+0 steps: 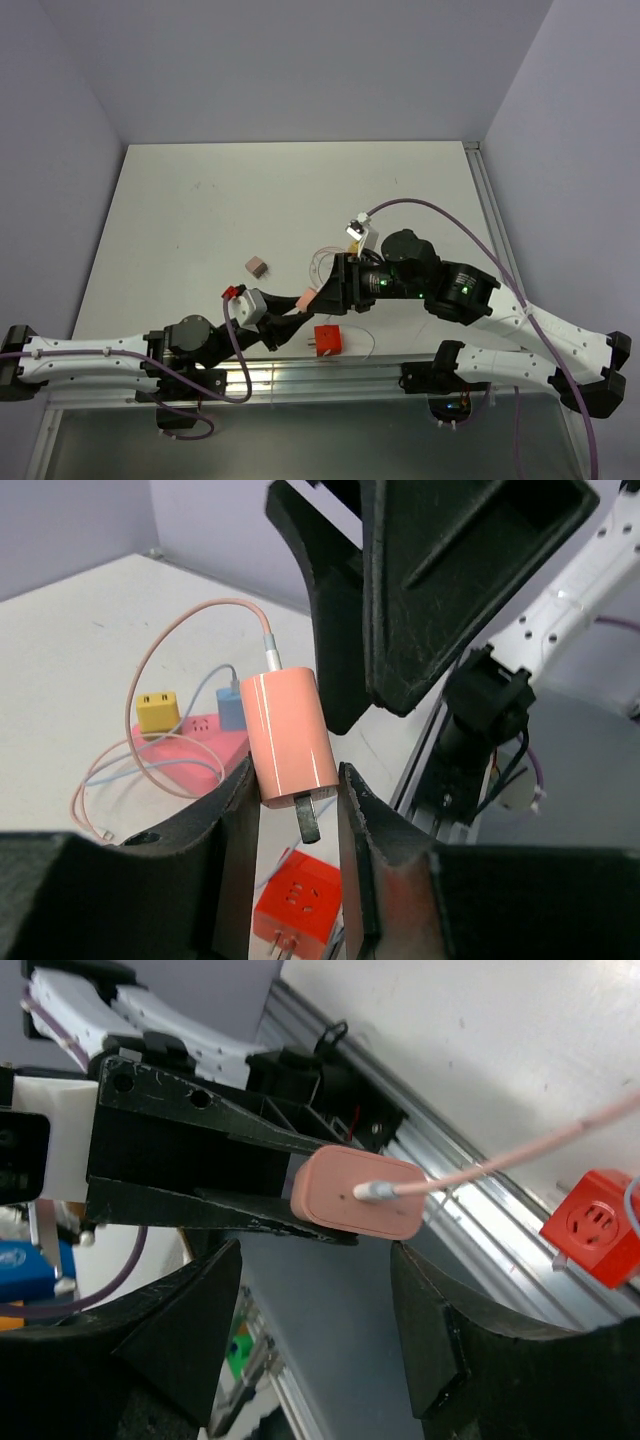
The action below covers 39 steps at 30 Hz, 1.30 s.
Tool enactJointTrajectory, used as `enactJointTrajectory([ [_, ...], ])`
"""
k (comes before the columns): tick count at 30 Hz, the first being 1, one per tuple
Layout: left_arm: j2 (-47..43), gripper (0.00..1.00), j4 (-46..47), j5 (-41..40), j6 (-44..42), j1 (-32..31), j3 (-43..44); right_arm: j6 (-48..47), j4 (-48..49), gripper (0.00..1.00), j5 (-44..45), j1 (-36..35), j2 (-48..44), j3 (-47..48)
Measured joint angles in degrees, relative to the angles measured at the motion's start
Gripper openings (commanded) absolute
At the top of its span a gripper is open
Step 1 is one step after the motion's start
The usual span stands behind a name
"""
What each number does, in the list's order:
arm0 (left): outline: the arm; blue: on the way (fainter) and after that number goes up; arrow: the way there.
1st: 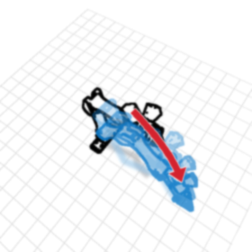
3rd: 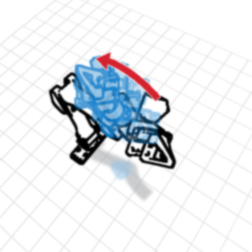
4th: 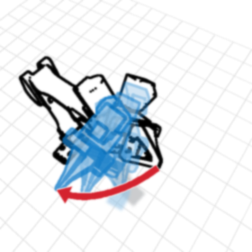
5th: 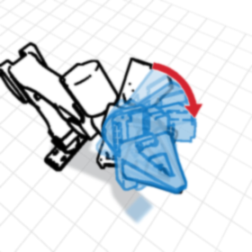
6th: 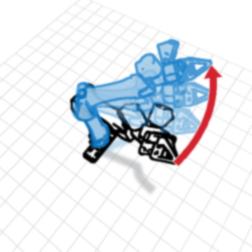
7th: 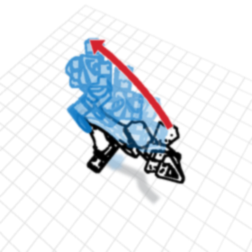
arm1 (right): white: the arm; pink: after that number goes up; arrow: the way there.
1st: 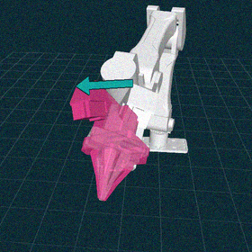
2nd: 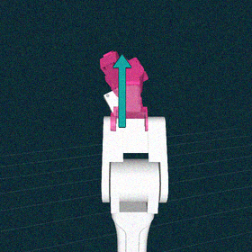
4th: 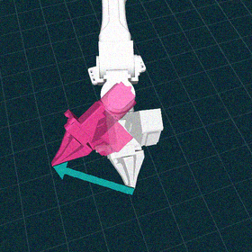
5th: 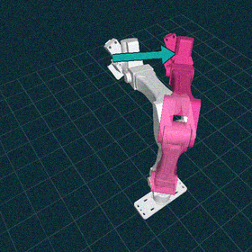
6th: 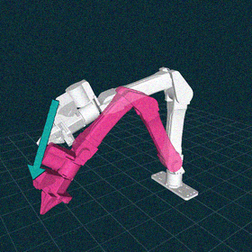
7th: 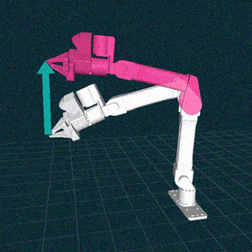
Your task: Insert the plug
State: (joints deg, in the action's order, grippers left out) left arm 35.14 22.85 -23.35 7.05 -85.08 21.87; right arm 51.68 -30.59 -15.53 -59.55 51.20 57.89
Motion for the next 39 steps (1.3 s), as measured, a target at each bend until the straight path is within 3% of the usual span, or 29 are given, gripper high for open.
enactJointTrajectory([
  [9,1.07,0.00,-3.89,3.93,-1.92,0.33,0.02,-2.19,-4.42,0.70,-9.05,4.02,3.91,0.72],
  [22,-0.31,0.00,-4.52,7.04,-2.12,0.26,0.79,-4.66,-6.32,0.68,-9.90,5.99,5.25,1.49],
  [32,-0.50,0.01,-5.44,8.52,-2.12,0.28,0.79,-4.98,-4.74,0.57,-14.82,7.54,6.88,1.46],
  [39,-0.61,0.01,-6.47,9.31,-2.12,0.28,0.87,-5.86,-4.74,0.56,-19.23,8.96,7.91,0.96],
])
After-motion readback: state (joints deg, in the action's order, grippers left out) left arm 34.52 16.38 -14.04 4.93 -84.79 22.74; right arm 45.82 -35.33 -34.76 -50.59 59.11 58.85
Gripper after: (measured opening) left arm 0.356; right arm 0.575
